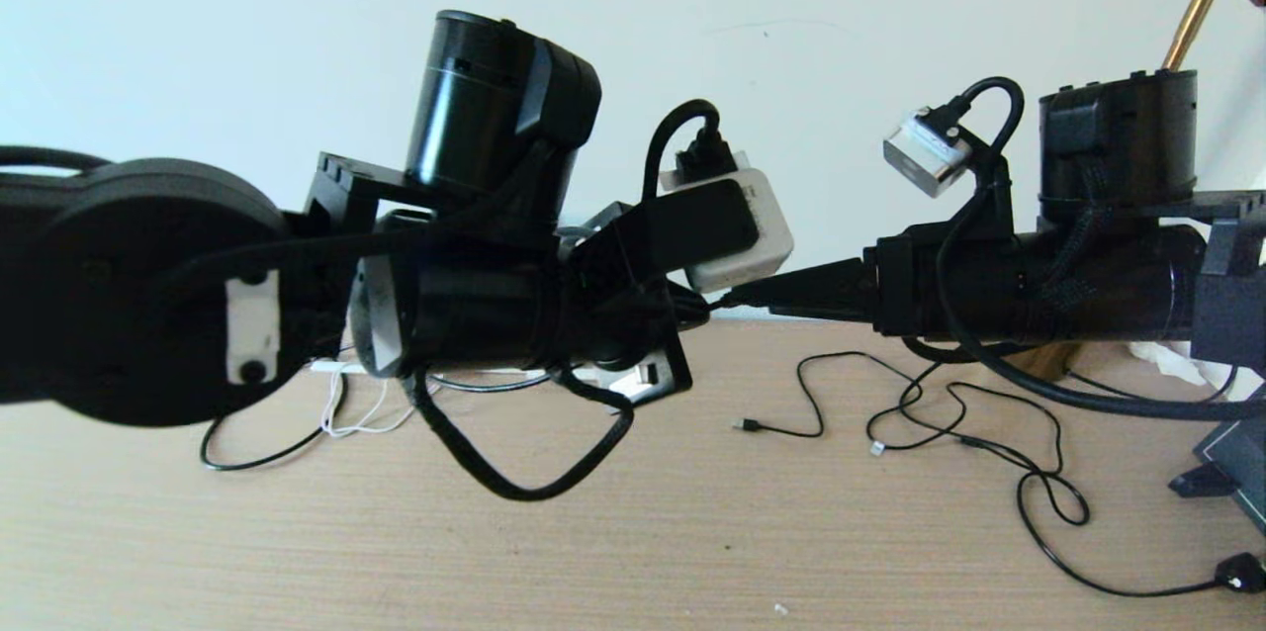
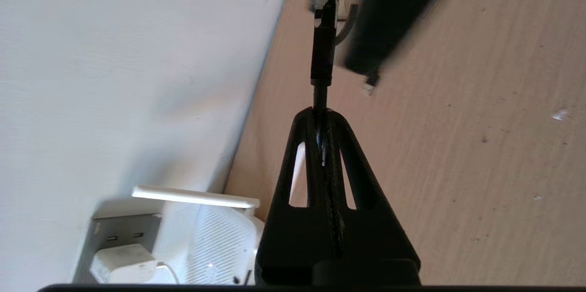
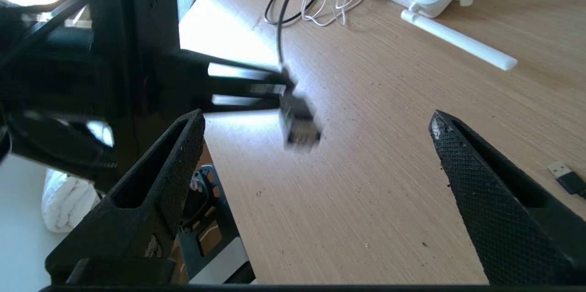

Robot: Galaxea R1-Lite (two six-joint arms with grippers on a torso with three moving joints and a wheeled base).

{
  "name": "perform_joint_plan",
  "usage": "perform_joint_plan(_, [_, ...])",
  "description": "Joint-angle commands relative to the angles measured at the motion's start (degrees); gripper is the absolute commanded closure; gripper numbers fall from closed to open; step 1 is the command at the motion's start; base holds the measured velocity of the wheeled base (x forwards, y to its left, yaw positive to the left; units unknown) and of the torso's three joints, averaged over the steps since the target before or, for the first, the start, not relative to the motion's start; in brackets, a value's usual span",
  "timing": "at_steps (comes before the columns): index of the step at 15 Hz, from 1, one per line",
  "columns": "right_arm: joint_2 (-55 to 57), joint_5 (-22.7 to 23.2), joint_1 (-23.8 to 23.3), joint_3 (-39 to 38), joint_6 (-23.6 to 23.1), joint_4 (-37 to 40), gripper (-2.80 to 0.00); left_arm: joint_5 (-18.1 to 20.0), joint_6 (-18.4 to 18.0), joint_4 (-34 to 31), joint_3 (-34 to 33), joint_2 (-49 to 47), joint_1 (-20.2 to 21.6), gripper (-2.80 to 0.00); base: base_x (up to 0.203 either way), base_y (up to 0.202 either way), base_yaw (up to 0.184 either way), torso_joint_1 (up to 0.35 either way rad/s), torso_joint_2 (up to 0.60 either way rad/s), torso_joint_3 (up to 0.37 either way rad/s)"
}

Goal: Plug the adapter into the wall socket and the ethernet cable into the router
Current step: Hand it to the other hand

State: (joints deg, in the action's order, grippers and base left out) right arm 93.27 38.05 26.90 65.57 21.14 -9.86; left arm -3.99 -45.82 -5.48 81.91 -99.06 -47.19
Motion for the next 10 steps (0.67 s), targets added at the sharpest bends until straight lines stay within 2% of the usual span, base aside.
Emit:
perform_joint_plan(1, [-0.28,-0.19,0.55,-0.09,0.24,-0.07,-2.8,-0.06,-0.41,0.12,0.01,-0.08,0.52,0.0,0.0,0.0,0.0,0.0,0.0,0.0])
perform_joint_plan(5, [-0.28,-1.16,1.75,-0.02,0.39,-0.16,-2.8,0.03,-0.41,0.21,0.01,0.1,0.87,0.0,0.0,0.0,0.0,0.0,0.0,0.0])
perform_joint_plan(6, [-0.19,-1.23,1.75,-0.01,0.55,-0.16,0.0,0.03,-0.41,0.21,-0.03,0.18,0.87,0.0,0.0,0.0,0.0,0.0,0.0,0.0])
perform_joint_plan(10, [-0.19,-1.23,1.75,0.08,0.83,-0.16,0.0,0.47,-0.41,0.21,-0.43,0.36,0.87,0.0,0.0,0.0,0.0,0.0,0.0,0.0])
